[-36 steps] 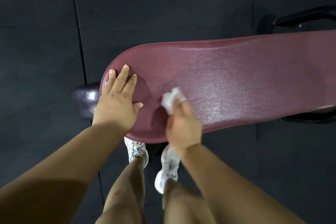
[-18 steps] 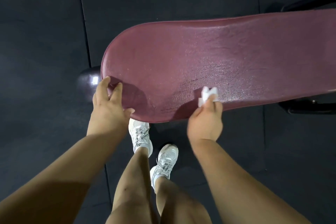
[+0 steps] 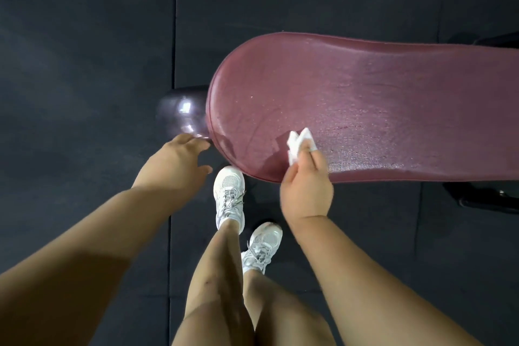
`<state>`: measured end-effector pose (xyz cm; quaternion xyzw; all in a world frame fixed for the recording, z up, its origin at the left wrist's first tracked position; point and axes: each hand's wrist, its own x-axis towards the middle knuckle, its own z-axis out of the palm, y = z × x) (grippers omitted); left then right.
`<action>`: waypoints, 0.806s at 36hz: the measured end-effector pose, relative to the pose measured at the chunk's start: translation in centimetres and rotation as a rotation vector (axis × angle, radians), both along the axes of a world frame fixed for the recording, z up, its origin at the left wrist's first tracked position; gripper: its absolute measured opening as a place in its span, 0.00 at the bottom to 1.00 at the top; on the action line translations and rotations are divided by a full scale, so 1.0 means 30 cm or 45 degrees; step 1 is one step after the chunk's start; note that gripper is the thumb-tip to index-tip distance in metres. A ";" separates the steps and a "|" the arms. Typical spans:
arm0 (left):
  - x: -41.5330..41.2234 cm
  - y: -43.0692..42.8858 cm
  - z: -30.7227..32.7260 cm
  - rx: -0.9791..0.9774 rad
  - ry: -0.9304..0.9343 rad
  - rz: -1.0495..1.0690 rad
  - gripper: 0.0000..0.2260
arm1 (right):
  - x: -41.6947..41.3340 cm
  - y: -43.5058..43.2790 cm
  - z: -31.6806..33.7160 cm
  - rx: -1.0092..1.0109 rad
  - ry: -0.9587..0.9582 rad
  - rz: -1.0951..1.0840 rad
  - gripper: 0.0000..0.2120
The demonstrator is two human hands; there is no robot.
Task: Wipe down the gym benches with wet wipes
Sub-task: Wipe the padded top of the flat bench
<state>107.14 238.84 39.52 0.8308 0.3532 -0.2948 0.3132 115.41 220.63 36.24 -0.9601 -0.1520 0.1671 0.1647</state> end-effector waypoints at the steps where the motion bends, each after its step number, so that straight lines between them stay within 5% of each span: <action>1: -0.012 0.007 -0.002 -0.008 0.039 0.004 0.20 | -0.038 0.034 -0.005 0.045 -0.001 0.100 0.24; 6: -0.048 0.047 -0.004 -0.087 0.174 0.037 0.17 | -0.071 0.116 -0.029 0.106 -0.132 0.801 0.20; 9: -0.056 0.078 -0.005 -0.090 0.186 0.075 0.16 | 0.042 0.114 -0.042 0.127 -0.207 0.995 0.20; 18: -0.020 0.132 -0.020 -0.095 0.167 0.123 0.15 | 0.279 0.237 -0.023 -0.215 -0.128 0.068 0.24; 26: -0.023 0.156 -0.035 -0.136 0.268 0.024 0.16 | 0.122 0.278 -0.054 0.135 -0.295 1.333 0.17; 29: -0.040 0.171 -0.037 -0.146 0.291 0.035 0.16 | 0.281 0.311 -0.013 -0.053 -0.236 1.356 0.18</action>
